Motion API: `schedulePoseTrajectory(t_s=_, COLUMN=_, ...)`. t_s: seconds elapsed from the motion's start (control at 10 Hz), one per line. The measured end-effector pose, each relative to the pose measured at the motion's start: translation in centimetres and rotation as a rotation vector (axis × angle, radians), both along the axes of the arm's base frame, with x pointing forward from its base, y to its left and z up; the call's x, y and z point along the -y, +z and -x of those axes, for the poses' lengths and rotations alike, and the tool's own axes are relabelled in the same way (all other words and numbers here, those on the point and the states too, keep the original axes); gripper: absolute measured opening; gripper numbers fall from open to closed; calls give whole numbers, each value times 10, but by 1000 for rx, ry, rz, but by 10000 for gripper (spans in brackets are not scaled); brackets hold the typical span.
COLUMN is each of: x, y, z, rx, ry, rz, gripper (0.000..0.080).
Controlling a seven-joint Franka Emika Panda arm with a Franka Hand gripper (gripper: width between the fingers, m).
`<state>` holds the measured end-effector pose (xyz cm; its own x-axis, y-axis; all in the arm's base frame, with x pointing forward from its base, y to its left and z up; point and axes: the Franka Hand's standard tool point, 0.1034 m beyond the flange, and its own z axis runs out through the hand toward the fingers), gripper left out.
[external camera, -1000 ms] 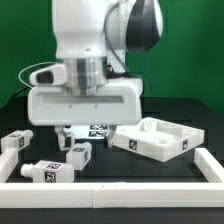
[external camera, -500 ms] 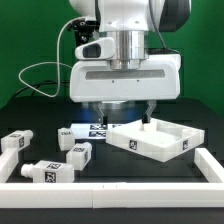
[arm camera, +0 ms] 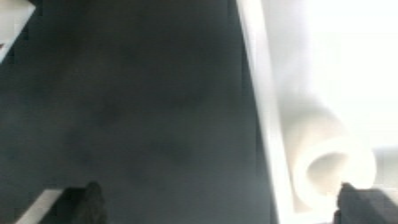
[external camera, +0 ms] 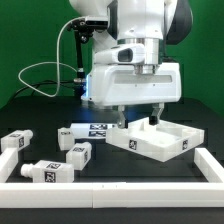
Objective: Assemble one leg
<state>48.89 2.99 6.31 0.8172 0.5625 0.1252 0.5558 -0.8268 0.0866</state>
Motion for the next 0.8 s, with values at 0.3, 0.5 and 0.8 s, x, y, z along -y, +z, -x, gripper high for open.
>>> schedulePoseTrajectory(t_s=0.3, x=1, y=0, z=-1, rx=1, ry=180, rz=31, gripper=649)
schedulePoseTrajectory(t_s=0.5, x=1, y=-19, z=10, rx=-54, ry=292, rz=45, gripper=649)
schedulePoseTrajectory(t_s=0.8, x=-2, y=-47, z=20, rx=-95, ry=305, rz=43, gripper=649)
